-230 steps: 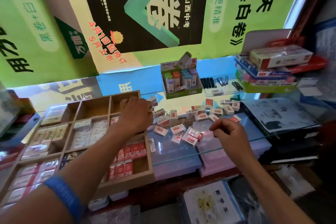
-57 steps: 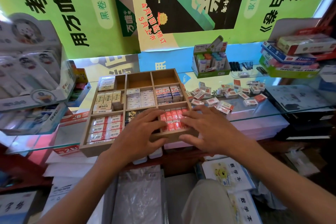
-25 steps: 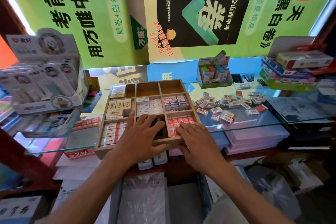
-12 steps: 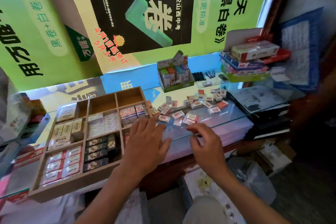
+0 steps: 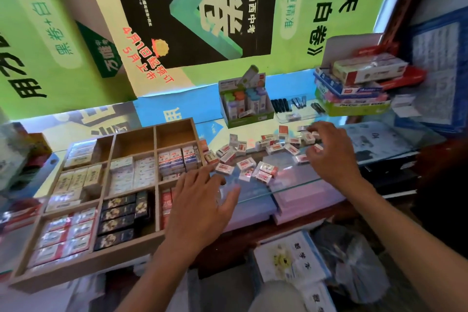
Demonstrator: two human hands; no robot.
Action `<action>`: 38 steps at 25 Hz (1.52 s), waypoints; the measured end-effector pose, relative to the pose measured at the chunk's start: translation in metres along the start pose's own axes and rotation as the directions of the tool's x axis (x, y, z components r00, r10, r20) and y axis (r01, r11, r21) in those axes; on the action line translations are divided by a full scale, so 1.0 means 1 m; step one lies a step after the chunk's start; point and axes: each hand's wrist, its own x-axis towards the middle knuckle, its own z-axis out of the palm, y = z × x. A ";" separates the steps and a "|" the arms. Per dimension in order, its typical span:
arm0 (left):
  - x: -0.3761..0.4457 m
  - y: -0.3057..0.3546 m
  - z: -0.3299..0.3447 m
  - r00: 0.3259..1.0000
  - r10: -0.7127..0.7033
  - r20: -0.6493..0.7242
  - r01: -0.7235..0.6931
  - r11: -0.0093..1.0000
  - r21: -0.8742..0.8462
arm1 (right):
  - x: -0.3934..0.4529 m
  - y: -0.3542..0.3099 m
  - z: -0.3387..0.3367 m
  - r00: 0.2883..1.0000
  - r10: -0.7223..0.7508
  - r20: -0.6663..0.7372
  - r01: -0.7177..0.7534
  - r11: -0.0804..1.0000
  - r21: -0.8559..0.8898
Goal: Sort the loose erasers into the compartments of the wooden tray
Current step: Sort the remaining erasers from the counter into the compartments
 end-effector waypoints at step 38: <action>-0.001 0.008 -0.005 0.991 -0.008 0.132 -0.001 0.998 0.067 | 0.085 -0.065 0.036 0.908 -0.088 0.409 -0.055 0.944 0.324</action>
